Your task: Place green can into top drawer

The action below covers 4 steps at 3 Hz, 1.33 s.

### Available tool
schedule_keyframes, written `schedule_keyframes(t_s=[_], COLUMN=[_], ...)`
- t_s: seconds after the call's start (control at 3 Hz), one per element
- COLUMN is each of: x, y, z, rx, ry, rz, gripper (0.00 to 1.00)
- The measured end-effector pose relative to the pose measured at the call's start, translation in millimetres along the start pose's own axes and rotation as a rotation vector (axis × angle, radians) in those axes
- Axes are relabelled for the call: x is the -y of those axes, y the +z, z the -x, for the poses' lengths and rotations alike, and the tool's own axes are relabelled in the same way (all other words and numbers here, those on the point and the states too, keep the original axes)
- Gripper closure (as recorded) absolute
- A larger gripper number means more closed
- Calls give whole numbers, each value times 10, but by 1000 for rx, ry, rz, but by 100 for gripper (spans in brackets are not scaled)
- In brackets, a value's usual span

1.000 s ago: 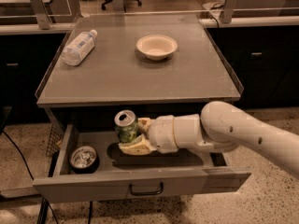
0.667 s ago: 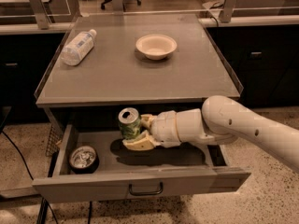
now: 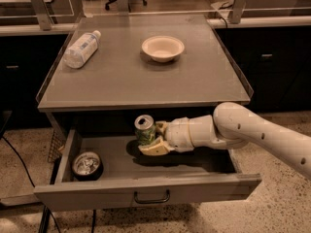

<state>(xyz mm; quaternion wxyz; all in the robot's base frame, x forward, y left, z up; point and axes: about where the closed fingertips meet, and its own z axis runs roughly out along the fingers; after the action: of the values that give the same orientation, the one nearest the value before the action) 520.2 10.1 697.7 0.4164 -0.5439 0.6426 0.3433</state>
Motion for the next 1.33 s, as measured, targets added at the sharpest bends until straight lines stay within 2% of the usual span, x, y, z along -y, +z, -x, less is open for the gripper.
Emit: schedule_keyframes(t_s=[0.33, 0.67, 1.33], x=[76, 105, 93], y=[-4, 4, 116], z=[-267, -380, -537], rx=[-26, -42, -8], ry=[24, 28, 34], rz=[-15, -21, -16], gripper=[100, 100, 100])
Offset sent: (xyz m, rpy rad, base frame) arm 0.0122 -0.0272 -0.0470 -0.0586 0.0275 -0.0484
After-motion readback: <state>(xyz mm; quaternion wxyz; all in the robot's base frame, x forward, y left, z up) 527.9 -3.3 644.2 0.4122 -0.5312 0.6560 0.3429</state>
